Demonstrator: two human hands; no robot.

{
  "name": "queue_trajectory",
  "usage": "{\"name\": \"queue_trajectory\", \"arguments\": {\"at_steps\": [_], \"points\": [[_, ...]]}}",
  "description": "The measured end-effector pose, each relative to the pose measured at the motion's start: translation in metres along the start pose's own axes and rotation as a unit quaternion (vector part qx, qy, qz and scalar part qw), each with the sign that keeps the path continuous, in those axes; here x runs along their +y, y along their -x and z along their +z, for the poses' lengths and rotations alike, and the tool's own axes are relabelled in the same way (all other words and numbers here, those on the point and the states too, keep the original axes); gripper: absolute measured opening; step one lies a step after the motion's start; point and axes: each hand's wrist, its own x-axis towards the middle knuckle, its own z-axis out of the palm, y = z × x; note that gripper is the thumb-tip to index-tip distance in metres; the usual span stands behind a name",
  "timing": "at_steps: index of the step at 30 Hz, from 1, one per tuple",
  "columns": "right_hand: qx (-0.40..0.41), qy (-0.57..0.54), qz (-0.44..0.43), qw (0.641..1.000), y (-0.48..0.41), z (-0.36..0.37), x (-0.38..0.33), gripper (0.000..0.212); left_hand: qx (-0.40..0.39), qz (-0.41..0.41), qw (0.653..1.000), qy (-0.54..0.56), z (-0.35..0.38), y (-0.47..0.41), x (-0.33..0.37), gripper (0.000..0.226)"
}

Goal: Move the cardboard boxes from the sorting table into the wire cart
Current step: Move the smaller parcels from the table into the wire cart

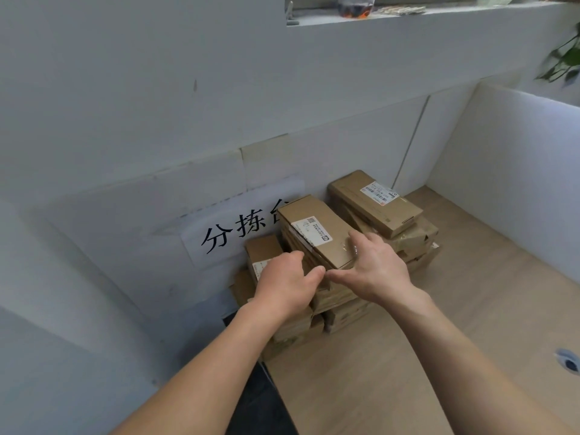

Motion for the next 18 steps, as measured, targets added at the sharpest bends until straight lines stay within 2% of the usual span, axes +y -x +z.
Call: {"name": "queue_trajectory", "arguments": {"at_steps": [7, 18], "points": [[0.015, -0.025, -0.013, 0.999, 0.012, 0.008, -0.009, 0.108, 0.026, -0.031, 0.992, 0.123, 0.001, -0.004, -0.002, 0.036], [0.026, -0.038, -0.028, 0.999, 0.034, 0.019, -0.033, 0.115, 0.033, -0.090, 0.948, 0.304, 0.002, -0.007, -0.021, 0.041]]}}
